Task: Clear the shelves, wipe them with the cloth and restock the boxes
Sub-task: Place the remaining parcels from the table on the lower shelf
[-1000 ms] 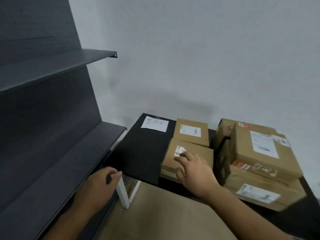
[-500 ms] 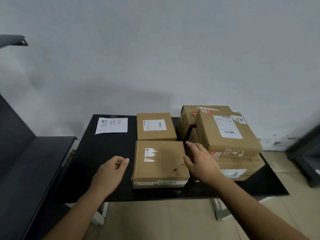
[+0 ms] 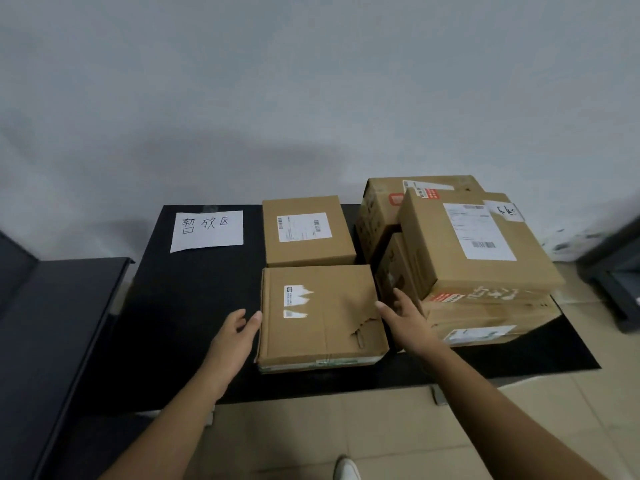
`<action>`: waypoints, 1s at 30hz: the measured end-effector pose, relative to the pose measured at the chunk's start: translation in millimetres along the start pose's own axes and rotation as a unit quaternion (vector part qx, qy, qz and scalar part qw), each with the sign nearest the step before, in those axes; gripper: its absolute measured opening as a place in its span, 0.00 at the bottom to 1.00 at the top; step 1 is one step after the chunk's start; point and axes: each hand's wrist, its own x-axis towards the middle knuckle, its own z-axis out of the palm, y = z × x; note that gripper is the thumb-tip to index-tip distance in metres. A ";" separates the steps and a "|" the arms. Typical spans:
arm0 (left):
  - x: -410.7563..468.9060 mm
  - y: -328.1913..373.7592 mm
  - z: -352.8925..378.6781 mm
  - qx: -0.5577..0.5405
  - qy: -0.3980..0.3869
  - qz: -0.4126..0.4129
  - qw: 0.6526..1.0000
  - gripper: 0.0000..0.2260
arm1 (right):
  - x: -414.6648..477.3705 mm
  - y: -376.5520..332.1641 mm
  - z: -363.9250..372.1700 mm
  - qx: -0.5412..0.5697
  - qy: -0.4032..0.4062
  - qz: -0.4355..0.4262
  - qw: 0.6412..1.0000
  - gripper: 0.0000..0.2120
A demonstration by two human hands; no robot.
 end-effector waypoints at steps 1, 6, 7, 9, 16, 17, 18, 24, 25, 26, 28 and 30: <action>5.5 -0.9 4.5 -0.004 -0.003 -0.009 1.000 0.30 | 6.5 4.2 2.7 0.007 -0.006 0.012 1.000 0.39; 26.4 -1.7 30.1 -0.018 -0.023 -0.028 0.999 0.32 | 35.1 23.3 12.9 0.040 -0.027 0.045 0.998 0.41; 30.5 -3.7 34.3 -0.017 -0.023 -0.034 0.999 0.32 | 39.7 26.8 14.9 0.043 -0.033 0.051 0.997 0.42; 36.4 -8.6 40.1 -0.017 -0.022 -0.051 0.998 0.33 | 45.4 34.4 19.5 0.051 -0.047 0.060 0.996 0.42; 52.6 -28.3 52.1 -0.049 -0.049 -0.085 0.994 0.36 | 61.3 50.7 31.5 0.071 -0.083 0.076 0.991 0.44; 54.1 -31.0 53.4 -0.050 -0.049 -0.087 0.994 0.36 | 63.4 53.3 33.6 0.074 -0.090 0.074 0.990 0.42; 54.5 -33.2 54.8 -0.052 -0.050 -0.089 0.993 0.36 | 64.4 55.4 35.7 0.078 -0.098 0.072 0.990 0.38; 54.1 -36.9 61.3 -0.077 -0.062 -0.078 0.992 0.33 | 69.9 62.4 44.3 0.111 -0.114 0.071 0.985 0.36; 55.1 -37.1 62.0 -0.078 -0.061 -0.076 0.992 0.33 | 70.7 63.6 44.5 0.115 -0.115 0.075 0.984 0.38; 55.6 -37.7 62.3 -0.080 -0.060 -0.075 0.992 0.32 | 70.9 65.1 44.8 0.118 -0.115 0.080 0.983 0.39; 56.1 -40.0 63.4 -0.081 -0.060 -0.071 0.992 0.33 | 69.7 66.2 45.0 0.122 -0.114 0.081 0.983 0.39; 53.4 -42.1 63.8 -0.083 -0.064 -0.069 0.992 0.33 | 67.0 65.8 45.1 0.128 -0.113 0.078 0.982 0.36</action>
